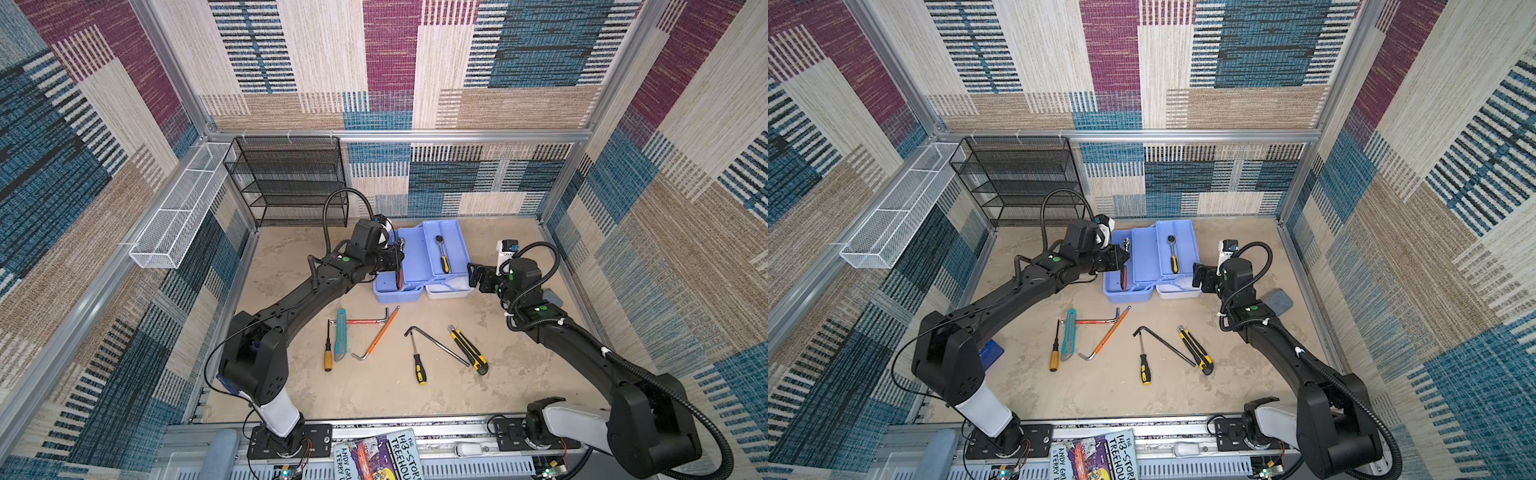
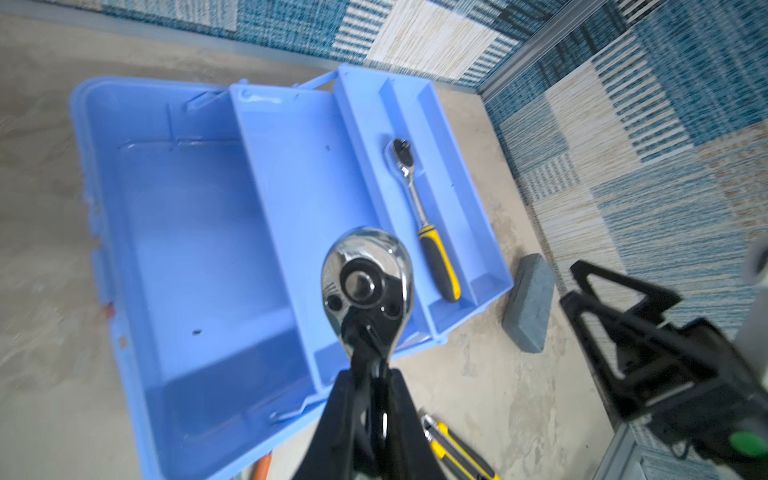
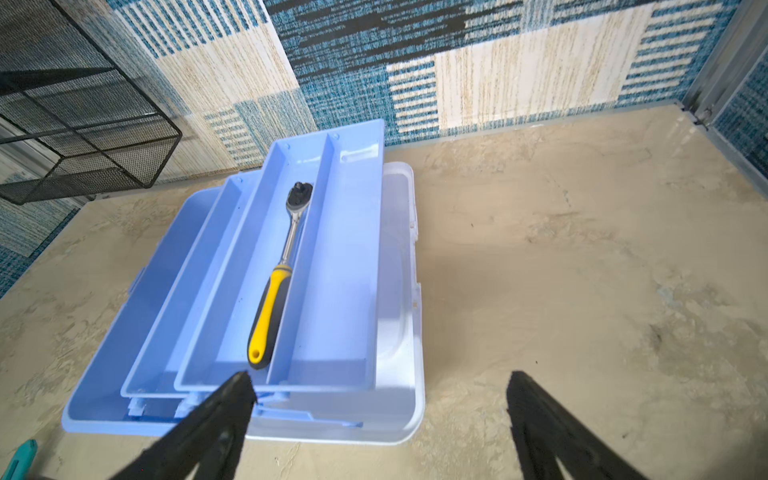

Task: Pack the tool kit
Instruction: 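Lift the red-handled ratchet with the left gripper over the tray while right withdraws, then lower the red-handled ratchet into the top tray and open the left gripper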

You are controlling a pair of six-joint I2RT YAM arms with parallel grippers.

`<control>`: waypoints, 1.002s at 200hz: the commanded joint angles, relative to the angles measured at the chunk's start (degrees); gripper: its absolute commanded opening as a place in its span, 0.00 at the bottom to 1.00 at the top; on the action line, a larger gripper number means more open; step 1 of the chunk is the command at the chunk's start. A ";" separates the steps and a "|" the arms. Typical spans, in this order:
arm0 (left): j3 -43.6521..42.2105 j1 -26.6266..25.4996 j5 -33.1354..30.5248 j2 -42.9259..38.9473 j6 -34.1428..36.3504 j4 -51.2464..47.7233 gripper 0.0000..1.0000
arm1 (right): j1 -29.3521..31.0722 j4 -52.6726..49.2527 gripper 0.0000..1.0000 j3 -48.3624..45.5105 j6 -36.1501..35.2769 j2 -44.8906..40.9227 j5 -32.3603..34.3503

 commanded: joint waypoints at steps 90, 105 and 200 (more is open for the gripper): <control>26.51 -3.41 5.32 24.61 -13.29 4.61 0.00 | -0.10 3.14 0.97 -10.93 5.03 -9.06 -0.54; 28.68 -3.43 5.53 26.73 -13.95 3.83 0.00 | -0.07 3.09 0.97 -11.53 5.03 -10.13 -0.25; 36.47 -3.58 1.36 33.05 -10.43 -4.81 0.00 | -0.06 -0.60 0.96 -12.13 5.65 -11.78 2.53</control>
